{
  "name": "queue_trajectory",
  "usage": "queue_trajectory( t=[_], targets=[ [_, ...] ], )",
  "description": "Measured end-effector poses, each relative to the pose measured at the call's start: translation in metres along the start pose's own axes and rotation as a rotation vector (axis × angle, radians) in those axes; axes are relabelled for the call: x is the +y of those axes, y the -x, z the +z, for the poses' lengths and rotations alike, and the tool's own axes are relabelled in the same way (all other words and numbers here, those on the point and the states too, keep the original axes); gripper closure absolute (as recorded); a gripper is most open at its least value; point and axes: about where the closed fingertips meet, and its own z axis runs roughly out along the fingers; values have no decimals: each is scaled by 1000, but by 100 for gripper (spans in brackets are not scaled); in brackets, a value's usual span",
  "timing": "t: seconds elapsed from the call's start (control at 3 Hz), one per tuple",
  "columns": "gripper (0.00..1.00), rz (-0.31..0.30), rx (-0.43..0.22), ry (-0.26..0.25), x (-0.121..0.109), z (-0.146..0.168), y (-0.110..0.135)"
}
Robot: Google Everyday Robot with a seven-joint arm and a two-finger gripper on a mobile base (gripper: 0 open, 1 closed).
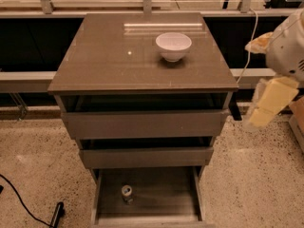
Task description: Pick redbull can from bottom drawer and place on counter
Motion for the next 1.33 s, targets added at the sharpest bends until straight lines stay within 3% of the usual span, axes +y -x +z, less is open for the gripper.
queue_trajectory(
  t=[0.33,0.67,1.0,1.33],
  targets=[
    [0,-23,-161,25,26,48,4],
    [0,-9,-396,19,52,107,24],
    [0,-10,-417,-20,42,97,34],
    [0,-25,-383,65,52,129,41]
  ],
)
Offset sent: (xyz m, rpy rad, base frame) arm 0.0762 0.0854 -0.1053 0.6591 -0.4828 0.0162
